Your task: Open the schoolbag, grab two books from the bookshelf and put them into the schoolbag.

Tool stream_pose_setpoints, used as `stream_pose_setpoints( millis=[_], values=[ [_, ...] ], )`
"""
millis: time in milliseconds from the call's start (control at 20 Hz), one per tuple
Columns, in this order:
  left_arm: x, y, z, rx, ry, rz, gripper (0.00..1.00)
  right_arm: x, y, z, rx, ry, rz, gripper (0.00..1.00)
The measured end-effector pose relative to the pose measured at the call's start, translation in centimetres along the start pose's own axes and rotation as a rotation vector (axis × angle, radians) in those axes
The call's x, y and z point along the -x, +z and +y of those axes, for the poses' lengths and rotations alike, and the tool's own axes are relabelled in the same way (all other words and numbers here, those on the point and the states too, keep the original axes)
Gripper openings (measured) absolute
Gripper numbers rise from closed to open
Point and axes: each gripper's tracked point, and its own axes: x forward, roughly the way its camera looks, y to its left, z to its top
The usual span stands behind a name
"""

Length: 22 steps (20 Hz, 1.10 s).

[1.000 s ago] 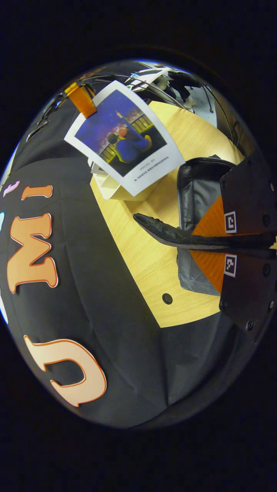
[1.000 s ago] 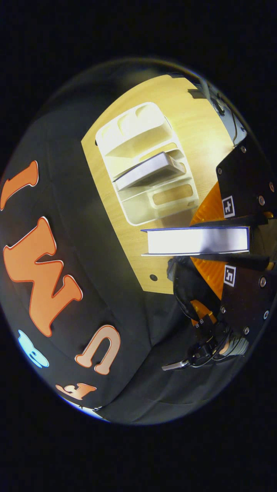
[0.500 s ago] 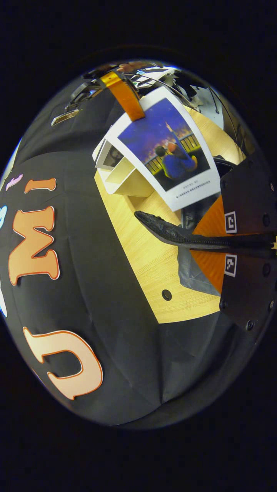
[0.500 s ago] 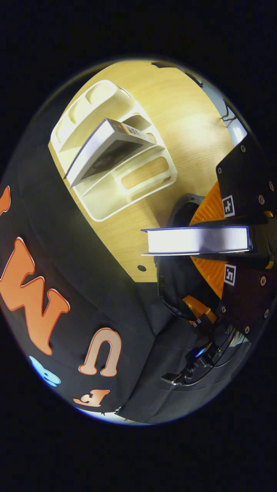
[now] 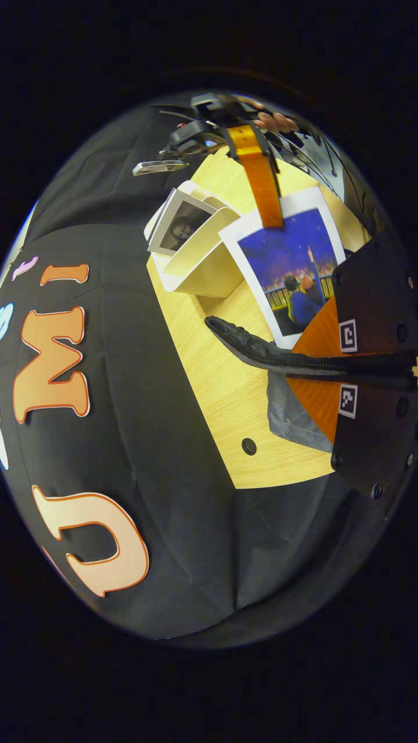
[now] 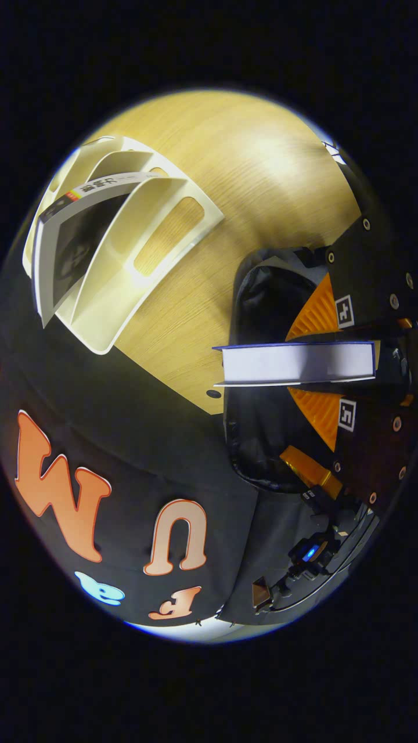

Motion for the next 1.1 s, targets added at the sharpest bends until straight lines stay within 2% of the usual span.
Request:
stream_pose_setpoints(
  millis=[300,550,650,750,850,900,950,1000,1050,1100],
  values=[
    [0.1,0.1,-0.1,-0.014,0.011,0.000,0.06,-3.7,-2.3,0.0,-0.094,0.078,-0.021,0.30],
    [0.0,-0.1,-0.6,-0.025,0.007,0.009,0.06,-5.9,-3.2,-0.2,-0.099,0.078,-0.037,0.30],
    [0.1,-0.1,-0.9,-0.021,0.011,0.009,0.06,-6.7,-3.9,-0.2,-0.060,0.071,-0.009,0.30],
    [0.1,-0.2,-1.0,-0.017,0.020,0.008,0.06,-7.4,-5.3,-1.5,-0.004,0.029,0.047,0.31],
    [0.2,-0.4,-0.9,-0.012,0.037,0.011,0.06,-7.5,-6.1,-2.4,0.020,-0.021,0.108,0.36],
    [0.2,-0.5,-1.0,-0.003,0.047,0.011,0.06,-7.5,-6.3,-3.1,0.052,-0.056,0.136,0.42],
    [0.2,-0.6,-1.0,0.005,0.054,0.012,0.06,-7.2,-6.7,-4.0,0.101,-0.097,0.189,0.44],
    [0.2,-0.7,-1.0,0.012,0.063,0.014,0.06,-6.2,-6.9,-5.0,0.160,-0.132,0.231,0.52],
    [0.1,-0.8,-0.9,0.023,0.073,0.019,0.06,-5.7,-6.7,-5.2,0.207,-0.135,0.246,0.57],
    [0.2,-1.0,-0.9,0.034,0.081,0.020,0.06,-5.2,-6.7,-5.1,0.244,-0.141,0.260,0.80]
  ],
)
